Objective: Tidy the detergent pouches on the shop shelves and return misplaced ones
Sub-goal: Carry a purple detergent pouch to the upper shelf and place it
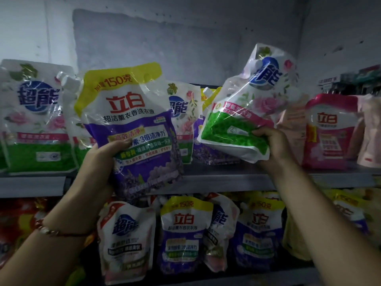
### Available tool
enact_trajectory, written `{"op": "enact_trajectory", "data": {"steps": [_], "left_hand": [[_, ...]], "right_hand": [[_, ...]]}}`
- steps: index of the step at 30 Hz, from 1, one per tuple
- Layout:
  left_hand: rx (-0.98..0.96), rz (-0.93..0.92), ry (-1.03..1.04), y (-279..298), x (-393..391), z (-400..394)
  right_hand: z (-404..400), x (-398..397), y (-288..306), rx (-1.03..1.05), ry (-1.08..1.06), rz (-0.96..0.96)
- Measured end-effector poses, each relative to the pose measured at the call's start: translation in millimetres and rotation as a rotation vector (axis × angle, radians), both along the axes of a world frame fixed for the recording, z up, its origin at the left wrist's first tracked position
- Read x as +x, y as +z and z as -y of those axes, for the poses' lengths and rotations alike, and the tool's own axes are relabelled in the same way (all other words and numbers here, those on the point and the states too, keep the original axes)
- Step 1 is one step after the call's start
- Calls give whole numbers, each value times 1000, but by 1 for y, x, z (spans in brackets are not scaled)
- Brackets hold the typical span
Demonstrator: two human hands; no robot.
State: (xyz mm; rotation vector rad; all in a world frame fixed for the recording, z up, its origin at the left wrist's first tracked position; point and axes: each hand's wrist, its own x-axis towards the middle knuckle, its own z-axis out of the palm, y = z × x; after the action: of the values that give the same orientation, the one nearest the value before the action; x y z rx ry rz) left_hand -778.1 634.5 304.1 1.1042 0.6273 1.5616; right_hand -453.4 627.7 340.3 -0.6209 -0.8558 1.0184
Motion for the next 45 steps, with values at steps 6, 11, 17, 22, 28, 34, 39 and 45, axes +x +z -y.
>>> {"op": "enact_trajectory", "data": {"steps": [6, 11, 17, 22, 28, 34, 39, 45], "left_hand": [[19, 13, 115, -1, -17, 11], [-7, 12, 183, -4, -32, 20], [-5, -9, 228, -4, -42, 26], [2, -68, 226, -8, -40, 27], [-11, -101, 159, -10, -16, 23], [44, -124, 79, 2, 21, 25], [131, -157, 4, 20, 73, 17], [295, -339, -38, 41, 137, -11]], "right_hand": [[-55, -34, 10, -18, -28, 139], [-90, -63, -1, -156, 121, 394], [-109, -93, -19, -25, 76, 914], [-98, -92, -23, 39, -120, 1033], [-90, -85, -31, -63, -153, 1124], [-32, -69, -14, 10, -129, 1029], [5, -50, 8, 39, 99, 792], [14, -5, 12, 60, -211, 558]]}}
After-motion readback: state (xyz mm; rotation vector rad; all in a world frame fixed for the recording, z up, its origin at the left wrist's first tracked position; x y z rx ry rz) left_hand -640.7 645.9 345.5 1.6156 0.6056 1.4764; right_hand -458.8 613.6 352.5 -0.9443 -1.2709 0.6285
